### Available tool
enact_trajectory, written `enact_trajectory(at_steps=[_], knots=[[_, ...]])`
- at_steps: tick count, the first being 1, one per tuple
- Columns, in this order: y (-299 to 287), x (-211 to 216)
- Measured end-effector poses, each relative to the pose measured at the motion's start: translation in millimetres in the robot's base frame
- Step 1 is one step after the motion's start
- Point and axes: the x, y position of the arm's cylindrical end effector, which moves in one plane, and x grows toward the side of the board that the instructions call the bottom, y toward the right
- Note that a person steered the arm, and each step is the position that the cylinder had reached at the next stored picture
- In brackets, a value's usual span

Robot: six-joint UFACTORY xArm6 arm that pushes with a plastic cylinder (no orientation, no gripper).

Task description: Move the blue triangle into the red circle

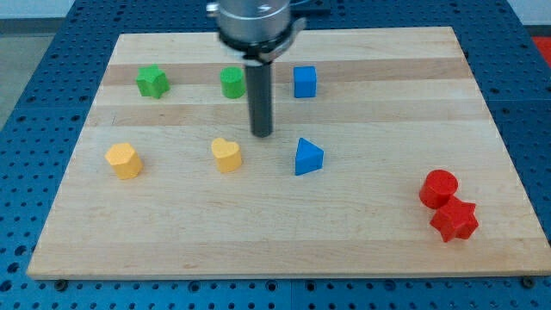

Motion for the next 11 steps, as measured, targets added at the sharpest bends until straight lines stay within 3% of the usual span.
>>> enact_trajectory(at_steps=[1,2,3,6,7,8,10,11], knots=[[-10.5,38.8],[25.9,86.4],[91.3,98.4],[62.8,51.7],[123.9,57.6],[130.4,59.6],[35.4,37.8],[52.6,24.8]])
